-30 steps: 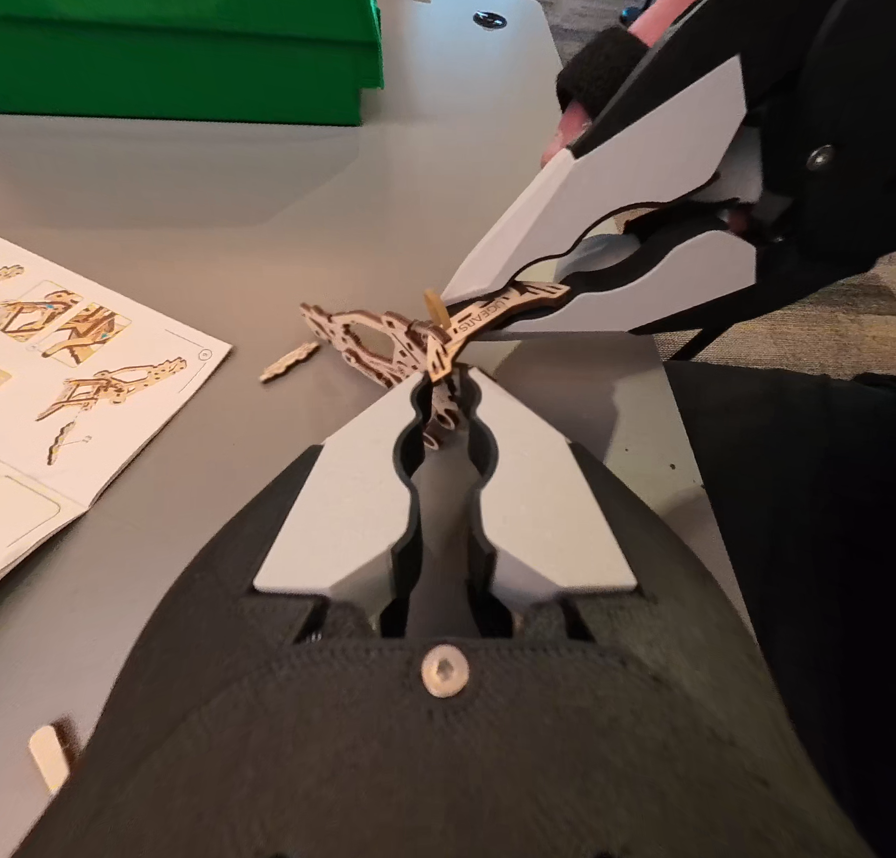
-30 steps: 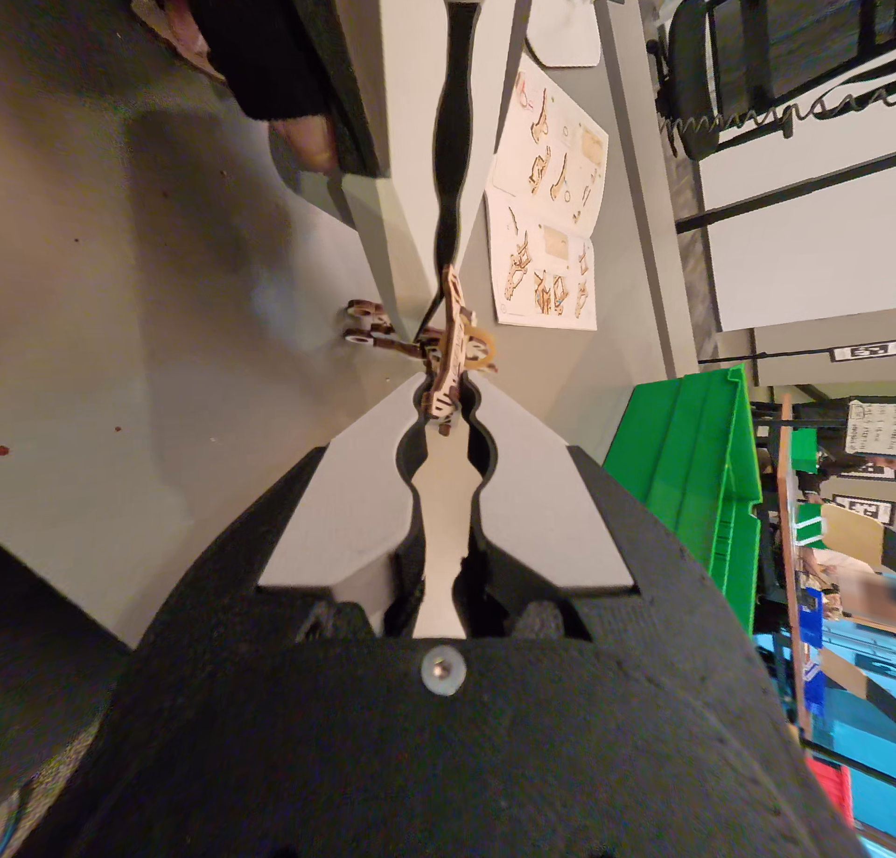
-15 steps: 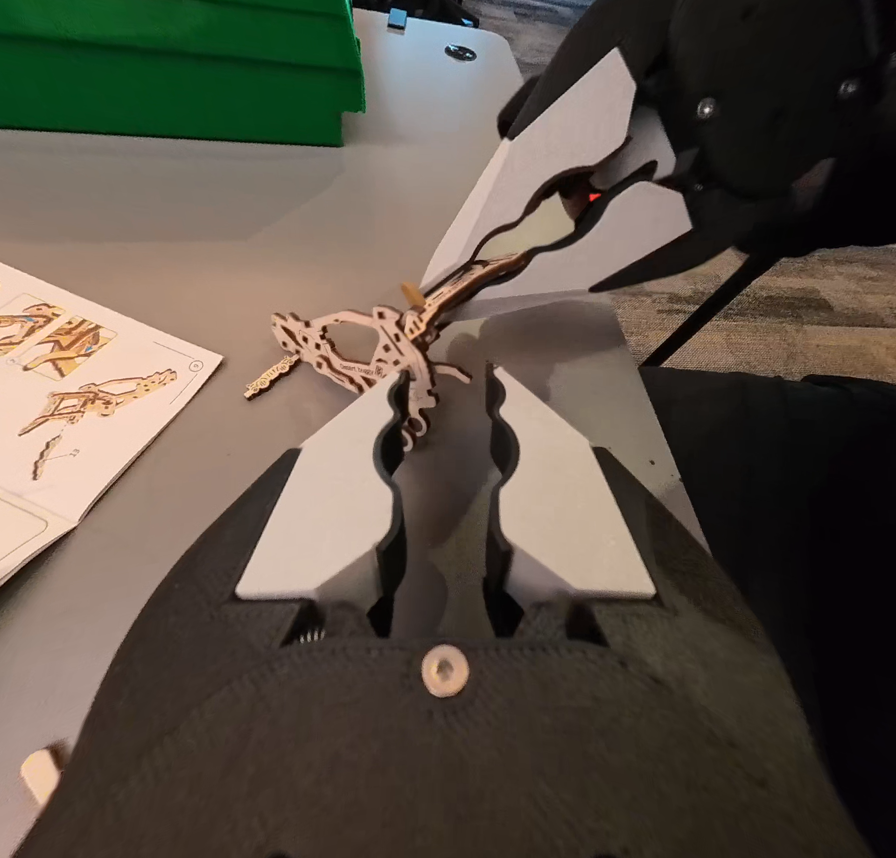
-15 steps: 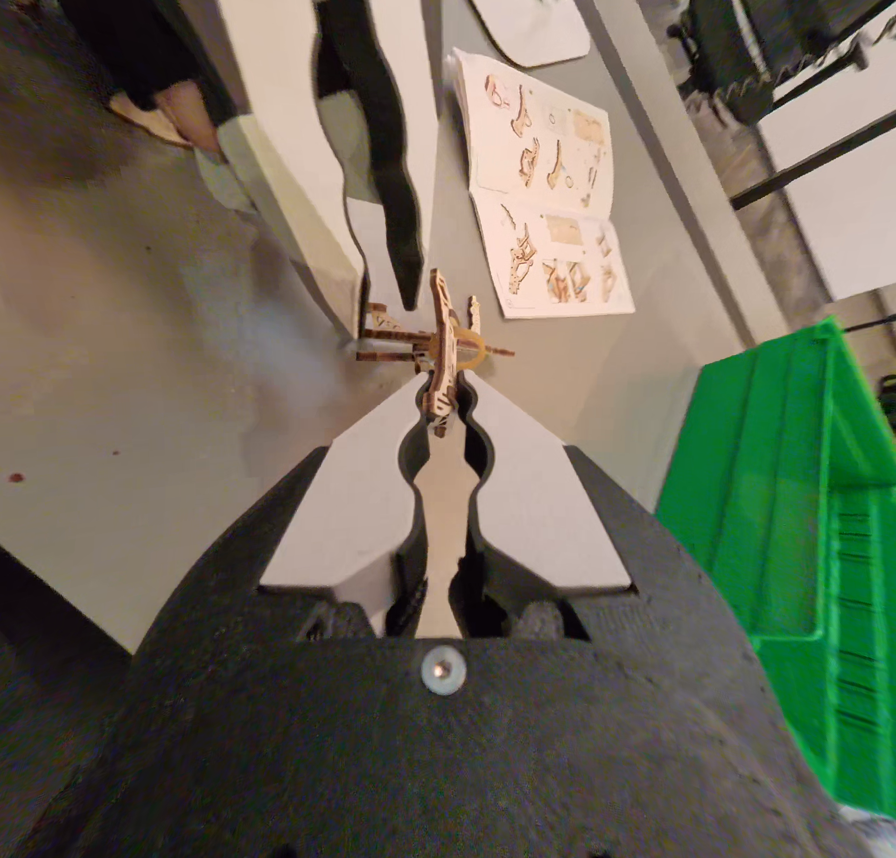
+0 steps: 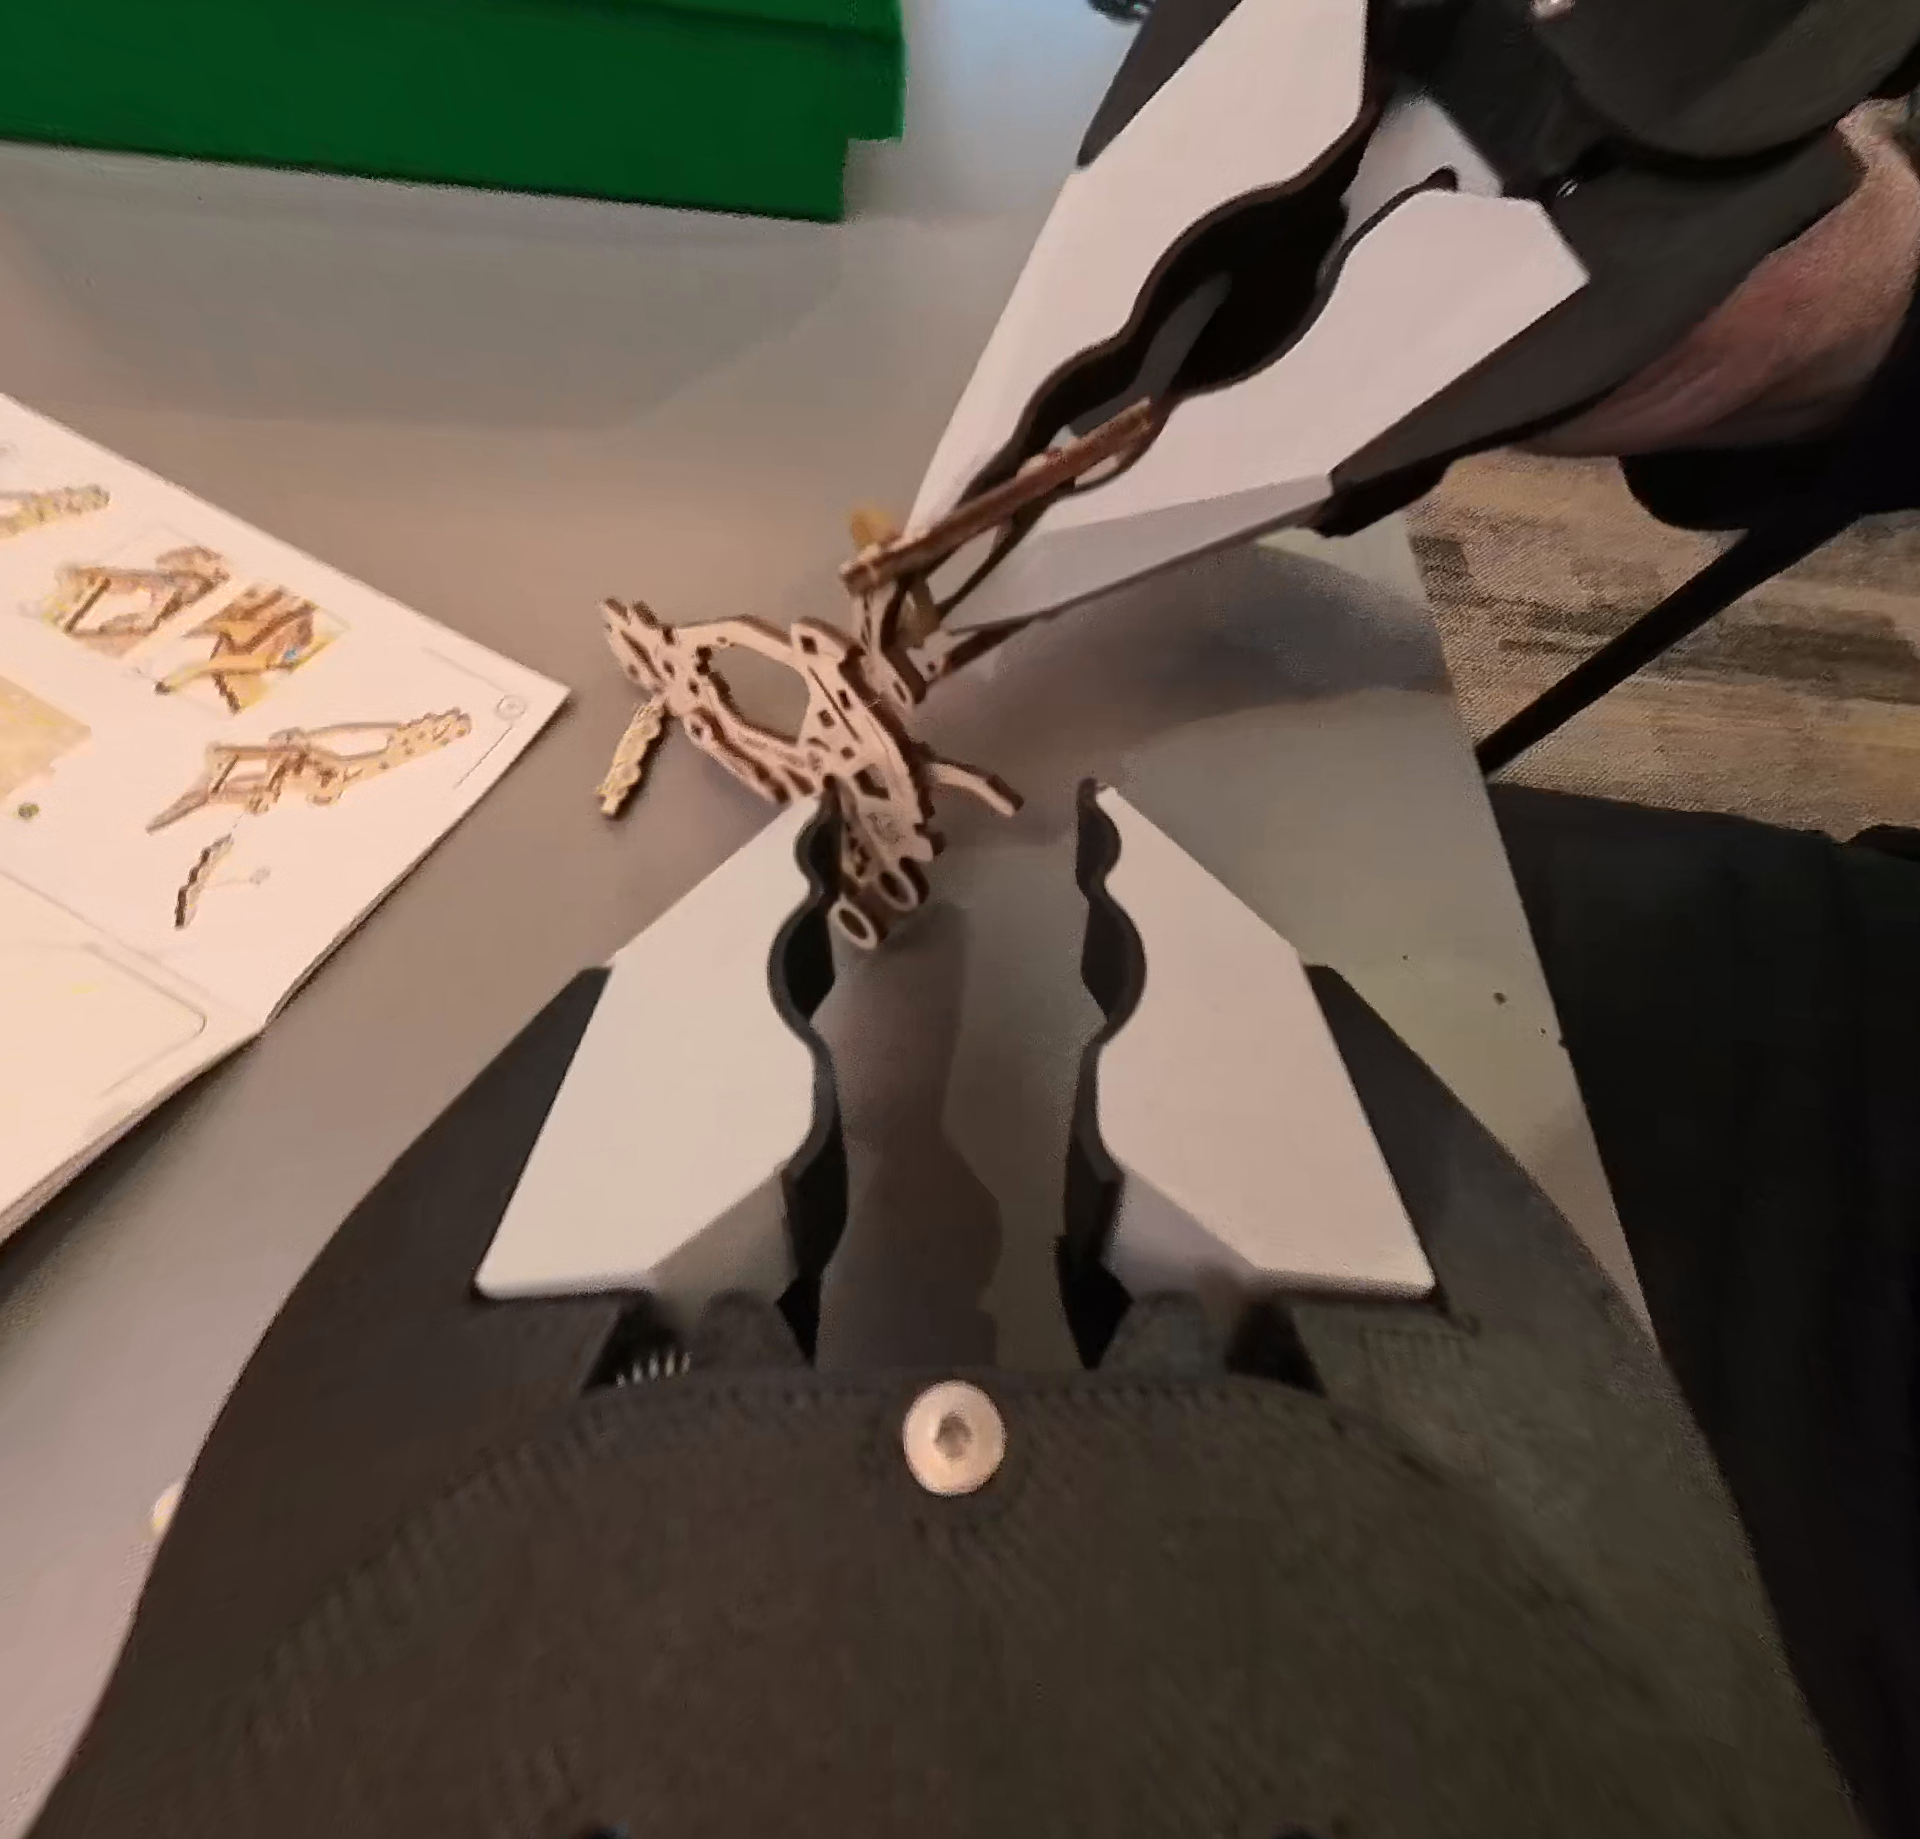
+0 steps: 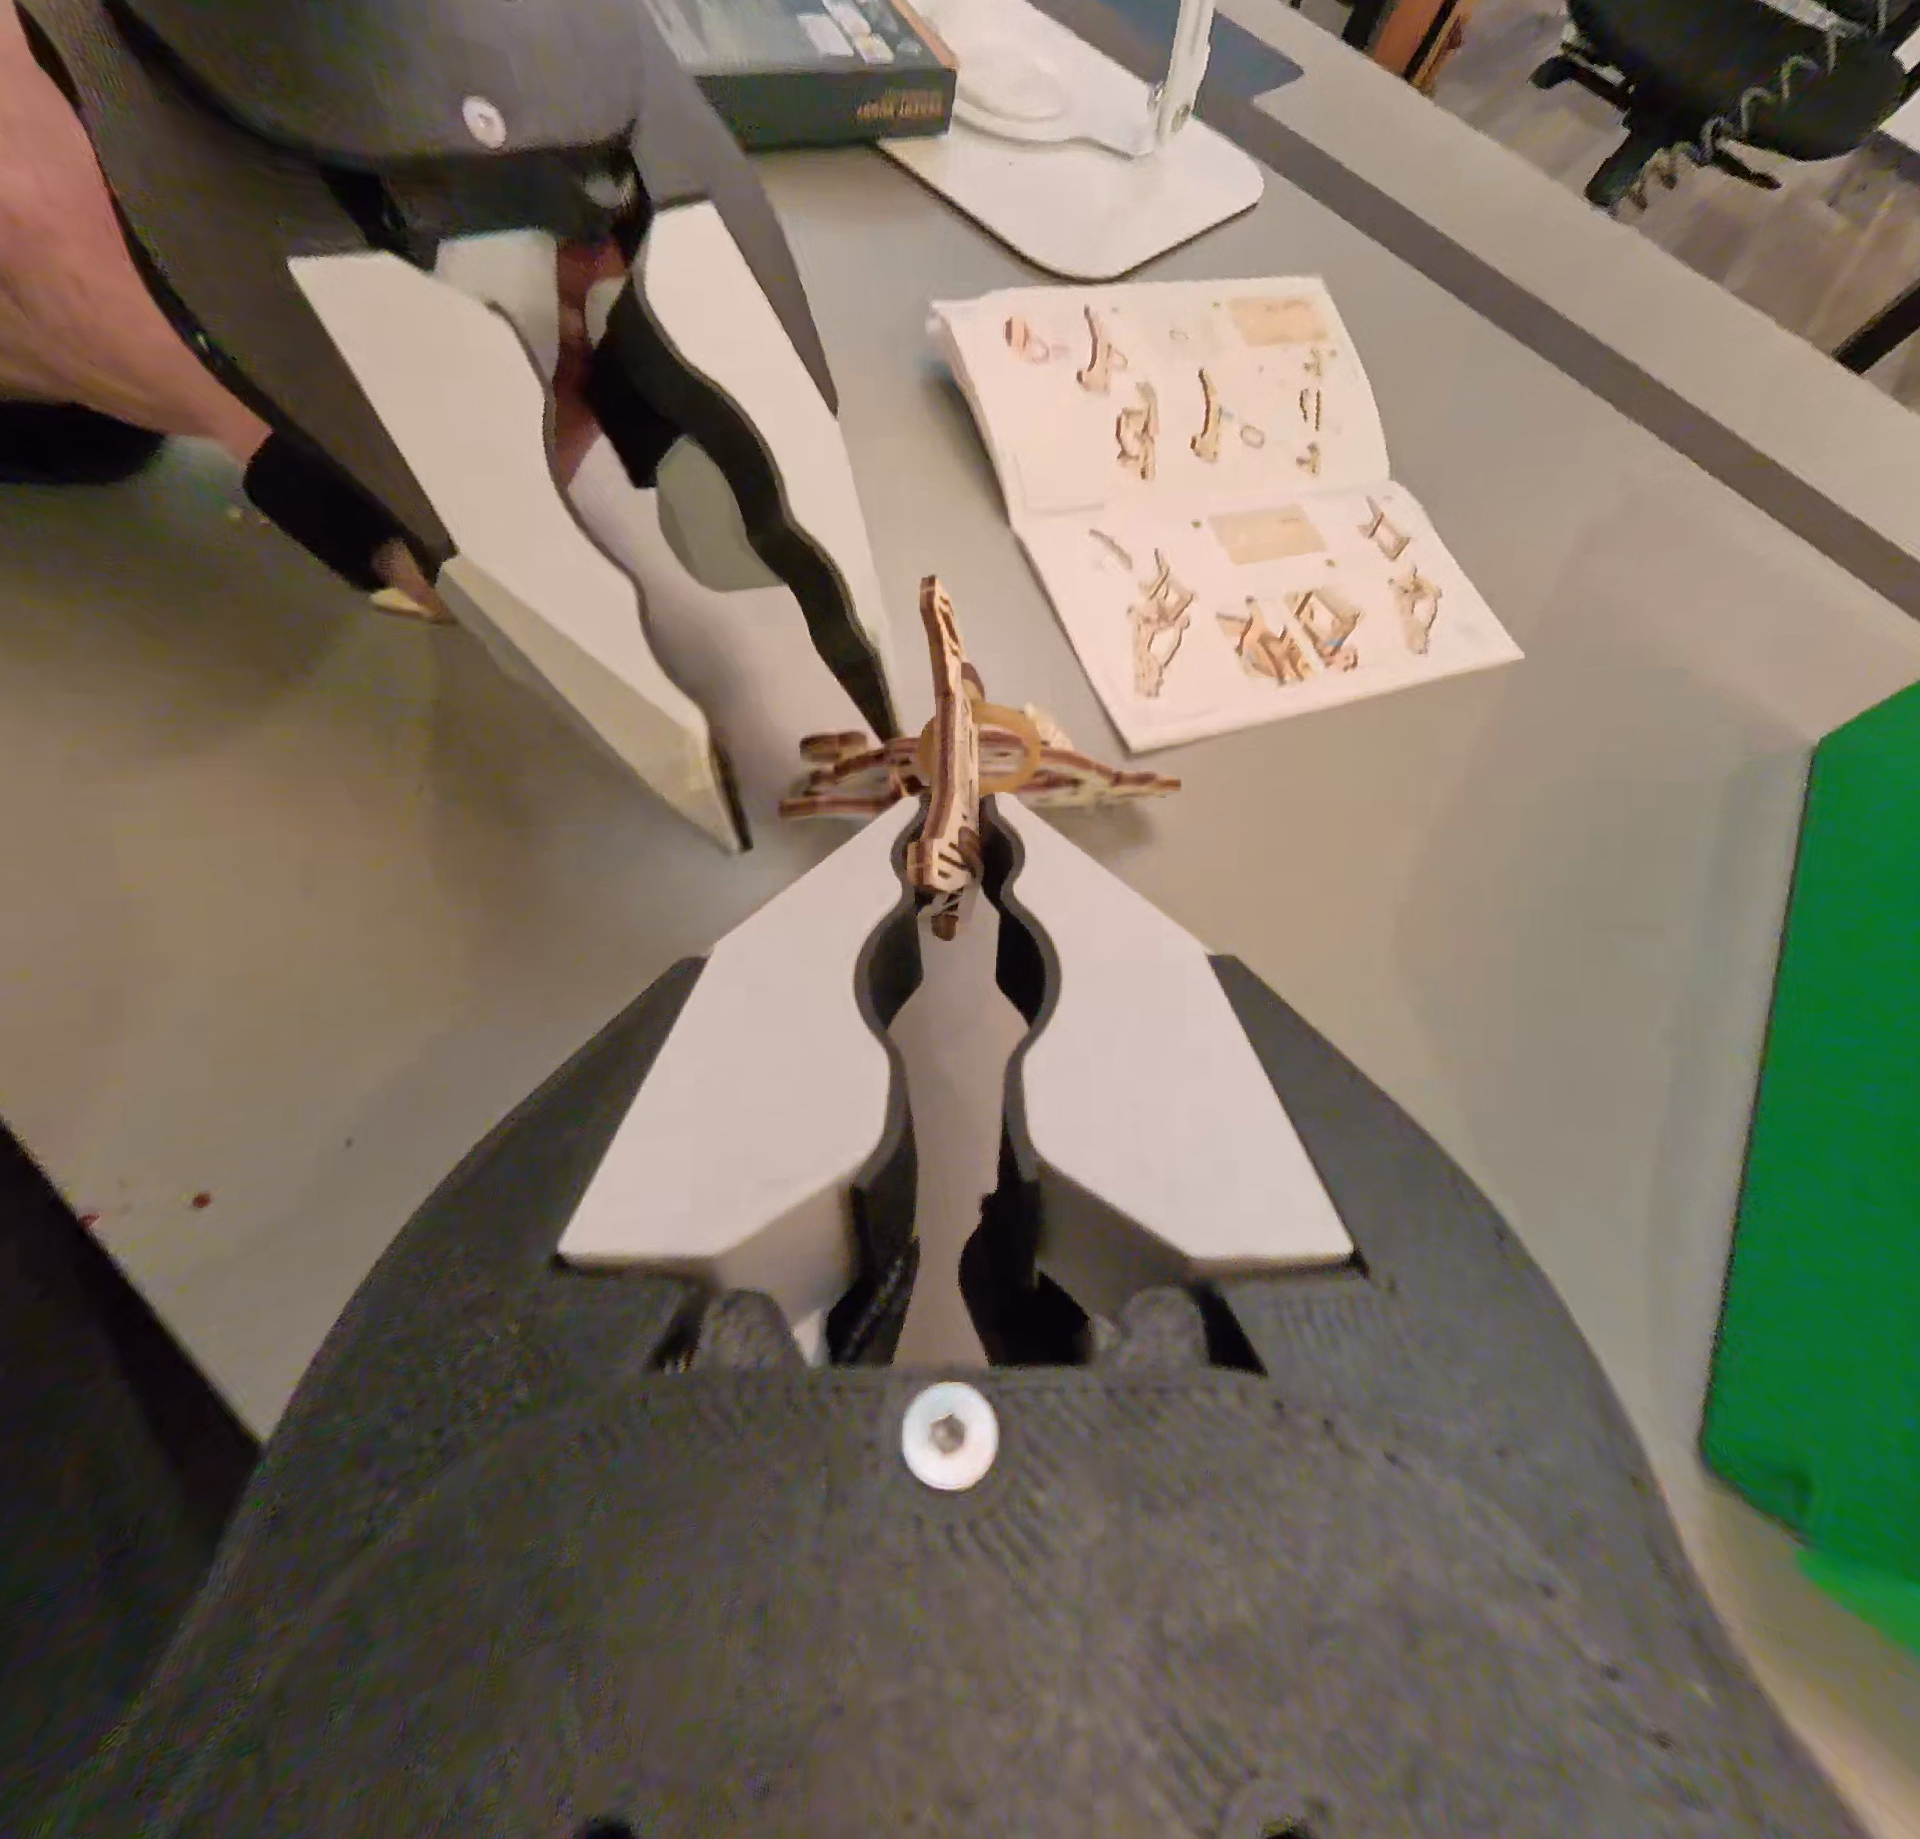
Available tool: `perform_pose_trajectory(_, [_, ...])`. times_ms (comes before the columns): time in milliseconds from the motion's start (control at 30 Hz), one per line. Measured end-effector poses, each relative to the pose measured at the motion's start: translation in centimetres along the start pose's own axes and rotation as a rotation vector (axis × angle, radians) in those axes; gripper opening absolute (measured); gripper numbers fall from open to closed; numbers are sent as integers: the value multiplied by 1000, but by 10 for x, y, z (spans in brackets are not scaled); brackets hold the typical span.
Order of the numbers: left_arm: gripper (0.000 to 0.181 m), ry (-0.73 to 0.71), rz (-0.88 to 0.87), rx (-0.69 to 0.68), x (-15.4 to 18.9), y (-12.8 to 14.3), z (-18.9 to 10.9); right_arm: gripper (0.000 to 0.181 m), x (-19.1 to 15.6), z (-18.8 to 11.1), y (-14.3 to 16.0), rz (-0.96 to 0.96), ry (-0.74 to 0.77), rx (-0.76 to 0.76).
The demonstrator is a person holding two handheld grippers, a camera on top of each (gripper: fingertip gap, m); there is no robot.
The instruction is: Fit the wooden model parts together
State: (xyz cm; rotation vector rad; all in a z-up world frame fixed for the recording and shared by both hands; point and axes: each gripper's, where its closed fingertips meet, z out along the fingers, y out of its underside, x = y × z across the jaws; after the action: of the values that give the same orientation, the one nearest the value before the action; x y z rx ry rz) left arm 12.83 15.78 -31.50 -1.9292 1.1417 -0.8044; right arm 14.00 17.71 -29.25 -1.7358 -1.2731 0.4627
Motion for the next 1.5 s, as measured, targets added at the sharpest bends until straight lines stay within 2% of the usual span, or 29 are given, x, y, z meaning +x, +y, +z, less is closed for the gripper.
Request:
perform_pose_trajectory(33, [43,4,-25,-2,-3,2,-2,5,2,4,-4,-7,-2,-1])
perform_pose_trajectory(200, [42,-8,-96,24,-22,3,-15,5,7,29,-19,-22,-38,-13])
perform_pose_trajectory(367, [45,27,-154,29,-25,5,-17,5,9,45,-21,2,-75,-41])
perform_pose_trajectory(800, [46,26,-182,4,-31,10,-17,4,11,29,-23,212,-246,102])
perform_pose_trajectory(1033, [45,20,-188,38,-39,7,-31,5,6,26,-30,224,-335,140])
perform_pose_trajectory(1233, [26,108,-224,292,-30,-36,-56,4,4,16,-58,315,-419,274])
perform_pose_trajectory(1333, [19,134,-229,363,-24,-49,-62,5,6,12,-66,353,-440,316])
perform_pose_trajectory(1433, [28,154,-270,366,-22,-50,-59,5,5,10,-73,340,-429,332])
perform_pose_trajectory(1500, [40,158,-310,418,-22,-56,-61,5,2,9,-78,323,-425,333])
